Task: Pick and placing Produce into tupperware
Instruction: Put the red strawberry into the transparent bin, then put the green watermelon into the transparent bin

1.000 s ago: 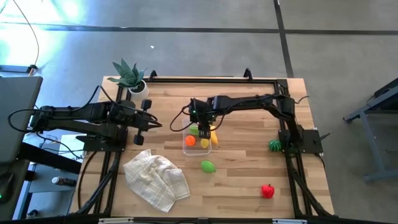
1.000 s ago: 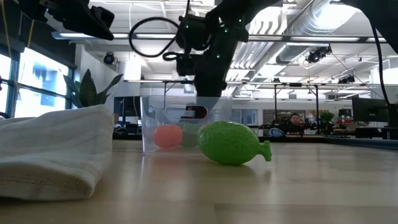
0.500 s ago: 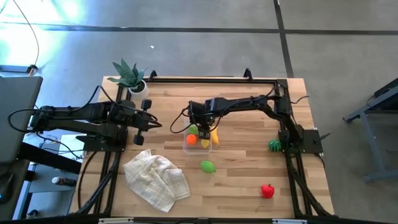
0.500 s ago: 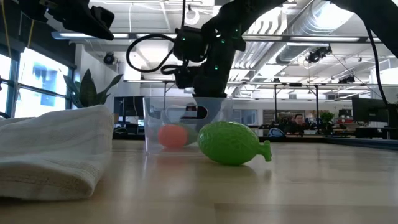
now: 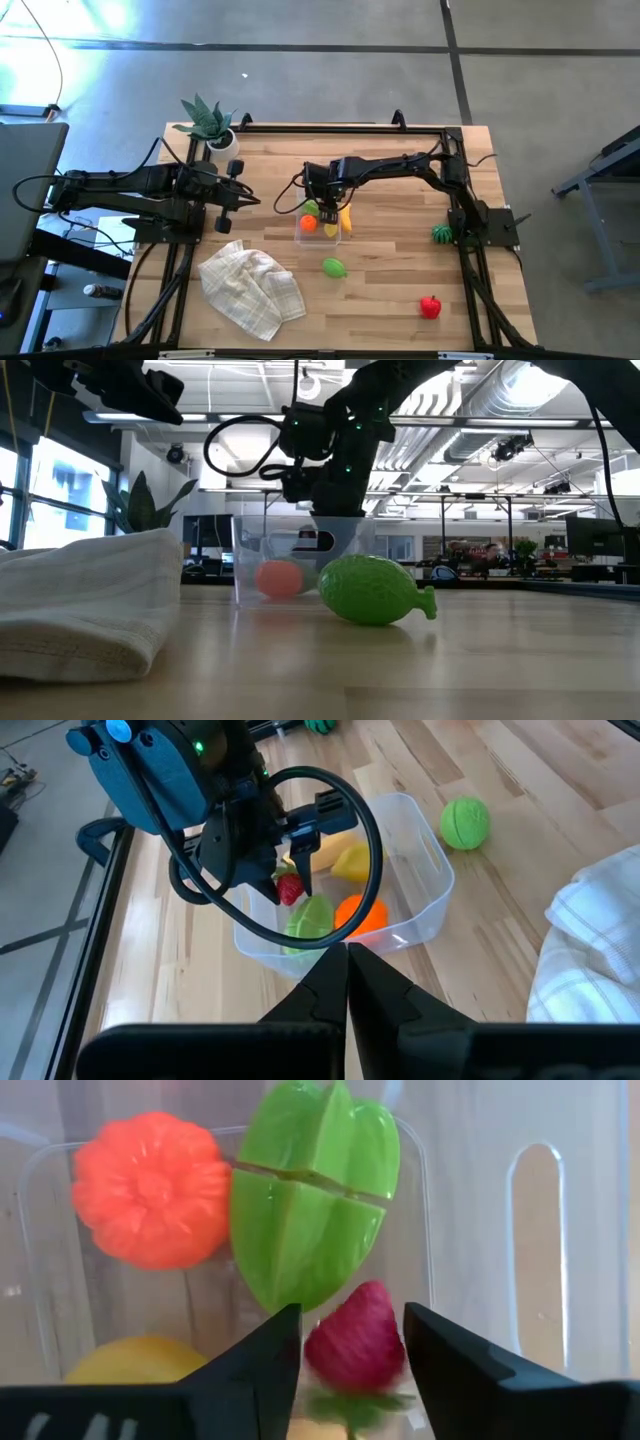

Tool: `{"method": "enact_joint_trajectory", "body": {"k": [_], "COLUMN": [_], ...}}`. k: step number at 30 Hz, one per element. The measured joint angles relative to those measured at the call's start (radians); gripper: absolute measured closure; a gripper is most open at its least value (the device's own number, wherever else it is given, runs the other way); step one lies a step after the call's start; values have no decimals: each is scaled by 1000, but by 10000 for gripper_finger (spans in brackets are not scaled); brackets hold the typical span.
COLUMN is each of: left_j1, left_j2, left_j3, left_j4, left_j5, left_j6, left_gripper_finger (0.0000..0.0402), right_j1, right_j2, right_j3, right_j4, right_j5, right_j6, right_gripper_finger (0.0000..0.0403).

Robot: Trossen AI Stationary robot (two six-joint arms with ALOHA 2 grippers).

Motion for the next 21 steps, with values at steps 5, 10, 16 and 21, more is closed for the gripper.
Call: {"method": "enact_joint_trajectory", "body": {"k": [5, 10, 16, 21], "left_j1": [0, 0, 0, 0], "left_j2": [0, 0, 0, 0], "left_j3": [0, 0, 0, 0], "left_j4": [0, 0, 0, 0], "left_j5": [0, 0, 0, 0], "left_j6": [0, 0, 0, 0], "left_gripper_finger": [399, 399, 399, 399], "right_j1": [0, 0, 0, 0], "right_j2": [0, 0, 0, 0], "right_j3": [0, 0, 10, 93], "right_j4": [5, 21, 4, -88], "right_j5": [0, 0, 0, 0], "right_j6": [0, 0, 4, 10], "right_gripper_finger": [207, 199, 199, 199]}}
